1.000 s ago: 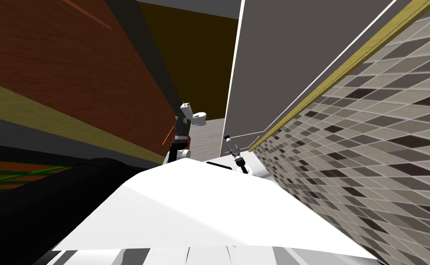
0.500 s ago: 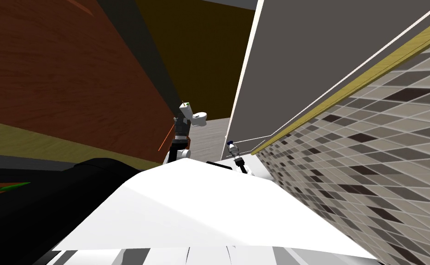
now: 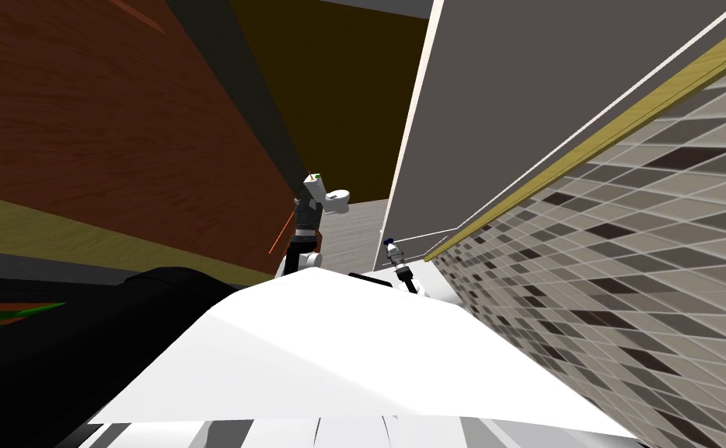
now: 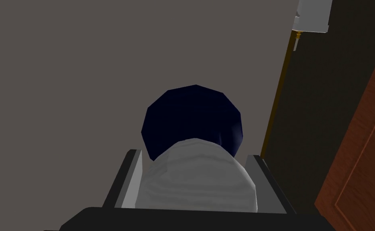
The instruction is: Push the door open
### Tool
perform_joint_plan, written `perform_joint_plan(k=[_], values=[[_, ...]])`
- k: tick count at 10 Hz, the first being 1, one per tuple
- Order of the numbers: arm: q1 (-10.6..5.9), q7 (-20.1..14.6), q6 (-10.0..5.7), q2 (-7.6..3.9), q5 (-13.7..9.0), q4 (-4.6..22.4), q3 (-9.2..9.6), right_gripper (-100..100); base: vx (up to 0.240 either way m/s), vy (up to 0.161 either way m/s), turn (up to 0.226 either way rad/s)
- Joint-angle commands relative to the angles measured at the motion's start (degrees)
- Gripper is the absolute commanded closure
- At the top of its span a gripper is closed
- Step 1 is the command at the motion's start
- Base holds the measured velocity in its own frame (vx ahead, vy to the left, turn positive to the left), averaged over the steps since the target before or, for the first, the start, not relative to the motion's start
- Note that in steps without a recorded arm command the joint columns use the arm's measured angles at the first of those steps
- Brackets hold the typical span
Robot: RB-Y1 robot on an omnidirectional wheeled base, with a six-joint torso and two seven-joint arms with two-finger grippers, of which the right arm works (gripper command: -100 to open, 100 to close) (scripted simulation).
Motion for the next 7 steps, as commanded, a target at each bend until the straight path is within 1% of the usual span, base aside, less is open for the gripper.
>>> perform_joint_plan(k=[1, 7], values=[[-0.03, -0.03, -0.18, 0.0, -0.06, -0.13, -0.05, 100, 0.0, 0.0, 0.0], [-0.29, -7.76, -0.04, -0.71, -2.97, 0.36, 0.24, 100, 0.024, 0.014, 0.013]])
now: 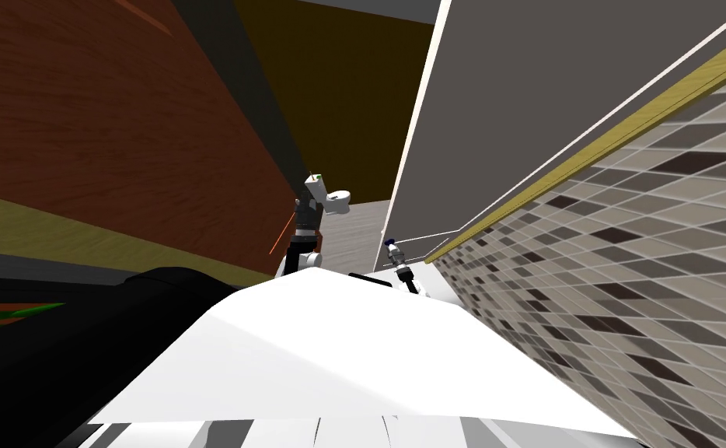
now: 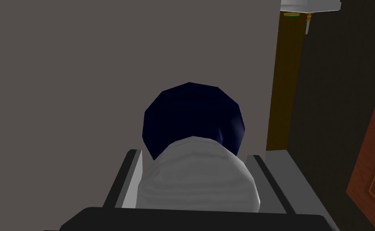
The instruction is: Push the door open
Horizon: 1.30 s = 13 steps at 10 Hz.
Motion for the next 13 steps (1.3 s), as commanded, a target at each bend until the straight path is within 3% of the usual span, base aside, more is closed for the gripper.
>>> perform_joint_plan(k=[1, 13], values=[[-0.36, -2.49, -0.15, -0.29, -1.07, -0.18, -0.17, 100, 0.036, 0.021, 0.017], [-1.08, -19.67, -0.21, -1.32, -8.18, 0.7, 0.4, 100, 0.036, 0.017, 0.017]])
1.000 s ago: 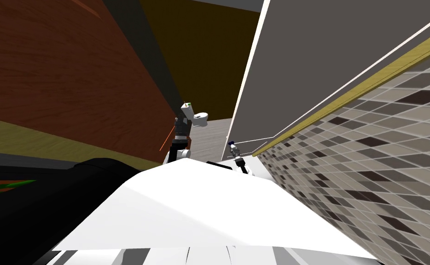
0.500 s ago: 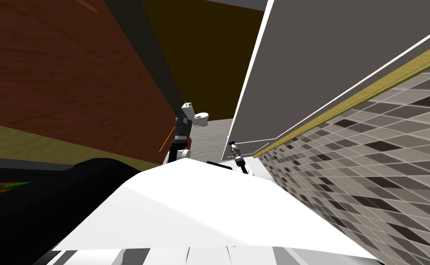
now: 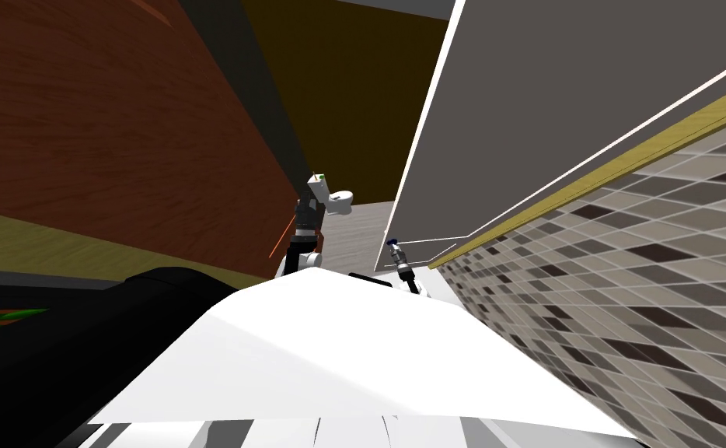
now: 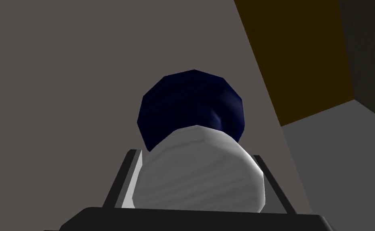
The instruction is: Push the door open
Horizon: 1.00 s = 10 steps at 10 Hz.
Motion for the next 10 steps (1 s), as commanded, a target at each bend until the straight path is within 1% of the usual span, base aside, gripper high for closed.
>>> perform_joint_plan(k=[1, 2, 3, 4, 5, 7, 8, 9, 10], values=[[-0.7, -2.84, -0.4, -0.75, -1.57, 0.32, -0.71, 100, 0.042, 0.015, 0.018], [-0.7, -2.84, -0.4, -0.75, -1.57, 0.32, -0.71, 100, 0.032, 0.015, 0.014], [-0.8, -5.03, -0.41, -0.84, -2.57, 0.45, -0.63, 100, 0.026, 0.01, 0.01], [-0.9, -6.5, -0.42, -0.93, -3.56, 0.57, -0.55, 100, 0.048, 0.021, 0.024], [-0.9, -7.34, -0.42, -0.93, -3.56, 0.57, -0.55, 100, 0.04, 0.016, 0.006], [-1.12, -11.06, -0.44, -1.07, -5.67, 0.83, -0.38, 100, 0.046, 0.016, 0.011], [-1.12, -11.95, -0.44, -1.07, -5.67, 0.83, -0.38, 100, 0.048, 0.003, -0.008], [-1.23, -14.08, -0.45, -1.12, -6.77, 0.97, -0.29, 100, 0.049, 0.004, 0.022], [-1.23, -14.29, -0.45, -1.12, -6.77, 0.97, -0.29, 100, 0.039, 0.0, -0.003]])
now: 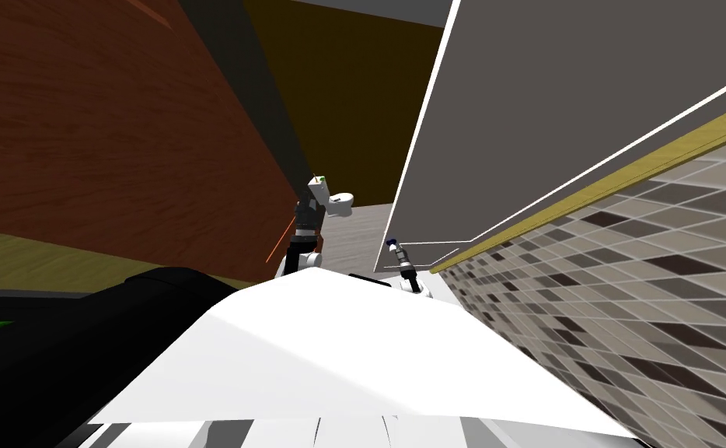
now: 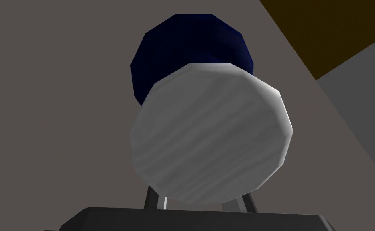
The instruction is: Push the door open
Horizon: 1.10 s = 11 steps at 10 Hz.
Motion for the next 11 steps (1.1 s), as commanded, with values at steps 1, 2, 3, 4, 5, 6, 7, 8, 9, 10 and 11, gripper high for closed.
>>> perform_joint_plan(k=[1, 2, 3, 4, 5, 6, 7, 8, 9, 10, 11], values=[[0.36, -2.86, 0.73, -0.36, -1.3, -0.28, -0.1, 100, 0.041, 0.003, 0.001], [-0.09, -0.25, 0.07, -0.71, -0.98, -0.47, 1.55, -100, 0.025, -0.006, -0.31], [-0.11, 0.22, 0.05, -0.89, -1.06, -0.63, 2.16, -100, 0.013, -0.002, -0.209], [-0.15, 1.22, 0.02, -1.28, -1.24, -0.98, 3.46, -100, 0.016, -0.006, -0.169], [-0.17, 1.9, -0.01, -1.55, -1.36, -1.21, 4.35, -100, 0.018, -0.003, -0.214], [-0.22, 3.27, -0.06, -2.08, -1.61, -1.68, 6.11, -100, 0.02, -0.002, -0.315], [-0.25, 4.07, -0.09, -2.39, -1.75, -1.95, 7.15, -100, 0.021, 0.001, -0.274], [-0.28, 4.92, -0.13, -2.72, -1.9, -2.24, 8.26, -100, 0.019, 0.0, -0.188], [-0.32, 5.78, -0.16, -3.05, -2.06, -2.54, 9.37, -100, 0.015, -0.001, -0.197], [-0.35, 6.65, -0.19, -3.39, -2.21, -2.83, 10.5, -100, 0.015, 0.0, -0.187], [-0.39, 7.64, -0.23, -3.77, -2.39, -3.17, 11.79, -100, 0.021, -0.001, -0.182]])
